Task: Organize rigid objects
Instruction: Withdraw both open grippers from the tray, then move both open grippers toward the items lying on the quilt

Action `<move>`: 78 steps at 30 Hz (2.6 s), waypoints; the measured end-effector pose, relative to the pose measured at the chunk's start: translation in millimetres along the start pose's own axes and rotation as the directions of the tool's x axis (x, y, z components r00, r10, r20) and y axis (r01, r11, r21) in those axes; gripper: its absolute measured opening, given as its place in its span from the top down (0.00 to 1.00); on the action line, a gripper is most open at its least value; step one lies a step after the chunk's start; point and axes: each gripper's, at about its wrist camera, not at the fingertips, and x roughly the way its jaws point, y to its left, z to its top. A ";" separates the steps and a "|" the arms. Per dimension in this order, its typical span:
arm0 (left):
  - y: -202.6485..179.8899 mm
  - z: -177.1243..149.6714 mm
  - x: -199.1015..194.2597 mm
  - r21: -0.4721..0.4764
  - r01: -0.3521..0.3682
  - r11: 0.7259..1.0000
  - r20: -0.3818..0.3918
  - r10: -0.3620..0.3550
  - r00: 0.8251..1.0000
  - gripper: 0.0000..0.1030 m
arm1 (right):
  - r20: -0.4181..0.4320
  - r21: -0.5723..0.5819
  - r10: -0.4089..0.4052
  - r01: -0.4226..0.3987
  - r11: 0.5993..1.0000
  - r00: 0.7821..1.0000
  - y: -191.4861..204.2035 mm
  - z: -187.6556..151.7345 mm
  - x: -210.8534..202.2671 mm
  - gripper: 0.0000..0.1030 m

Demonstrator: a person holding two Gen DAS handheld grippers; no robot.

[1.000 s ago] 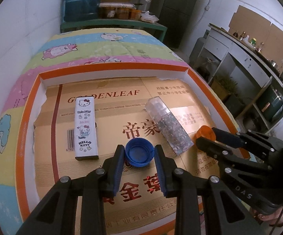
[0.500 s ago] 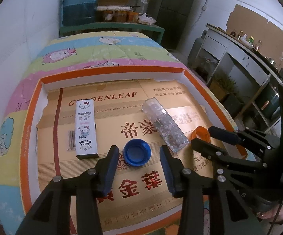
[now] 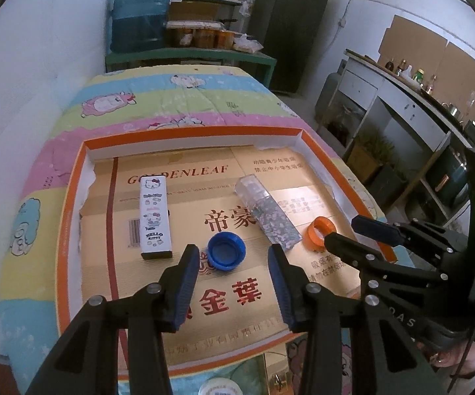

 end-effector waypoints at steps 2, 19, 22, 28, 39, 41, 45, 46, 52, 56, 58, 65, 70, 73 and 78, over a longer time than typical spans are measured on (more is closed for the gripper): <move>-0.3 -0.5 -4.5 -0.002 0.001 1.000 0.005 -0.001 1.000 0.58 | 0.005 -0.001 -0.001 0.001 1.000 1.000 2.1 -0.3 -4.9 0.59; 1.5 -14.9 -43.5 -0.024 -0.017 1.000 0.040 0.018 0.999 0.58 | 0.036 -0.009 0.000 0.000 1.000 0.999 20.1 -12.2 -45.9 0.59; 2.1 -18.9 -50.3 -0.027 -0.028 0.999 0.045 0.029 0.999 0.58 | 0.042 -0.013 0.003 -0.002 1.000 0.999 23.7 -15.4 -53.2 0.59; 3.9 -26.1 -64.1 -0.033 -0.045 0.998 0.057 0.047 0.997 0.58 | 0.052 -0.019 0.007 -0.006 1.000 0.999 32.5 -21.4 -67.7 0.59; 2.8 -40.7 -87.3 -0.039 -0.057 0.998 0.070 0.059 0.996 0.58 | 0.071 -0.032 0.011 -0.008 0.999 0.997 47.4 -34.8 -94.6 0.59; 2.2 -42.7 -91.3 -0.040 -0.058 0.998 0.072 0.060 0.996 0.58 | 0.076 -0.033 0.010 -0.007 0.999 0.997 49.4 -36.4 -98.5 0.59; 0.9 -47.8 -100.1 -0.040 -0.058 0.998 0.082 0.061 0.995 0.58 | 0.086 -0.036 0.007 -0.004 0.999 0.996 52.3 -40.2 -109.4 0.59; 0.9 -49.3 -102.9 -0.041 -0.059 0.997 0.086 0.062 0.994 0.58 | 0.088 -0.036 0.006 -0.003 0.999 0.996 52.9 -41.3 -112.1 0.59; 0.3 -56.7 -114.1 -0.044 -0.061 0.997 0.096 0.065 0.993 0.58 | 0.097 -0.040 0.006 -0.002 0.999 0.995 59.3 -49.6 -125.1 0.59; 0.6 -63.1 -121.6 -0.046 -0.059 0.997 0.100 0.063 0.993 0.58 | 0.095 -0.040 0.008 -0.004 0.999 0.995 63.5 -56.0 -131.5 0.59; 0.7 -64.3 -122.7 -0.047 -0.058 0.997 0.100 0.063 0.993 0.58 | 0.094 -0.041 0.009 -0.005 0.999 0.996 65.5 -59.5 -134.4 0.59; 2.0 -75.3 -131.1 -0.052 -0.055 0.997 0.097 0.060 0.993 0.58 | 0.091 -0.040 0.010 -0.007 0.999 0.996 70.0 -66.8 -138.9 0.59; 2.7 -86.3 -136.8 -0.060 -0.055 0.997 0.095 0.060 0.994 0.58 | 0.086 -0.039 0.016 -0.012 0.999 0.996 76.0 -80.4 -143.7 0.59; 3.7 -91.7 -140.0 -0.065 -0.055 0.996 0.094 0.061 0.994 0.58 | 0.078 -0.038 0.019 -0.016 0.999 0.997 79.6 -89.5 -145.8 0.59; 9.1 -99.2 -144.5 -0.081 -0.057 0.995 0.095 0.065 0.993 0.58 | 0.058 -0.042 0.042 -0.040 0.998 0.997 86.3 -99.1 -145.4 0.59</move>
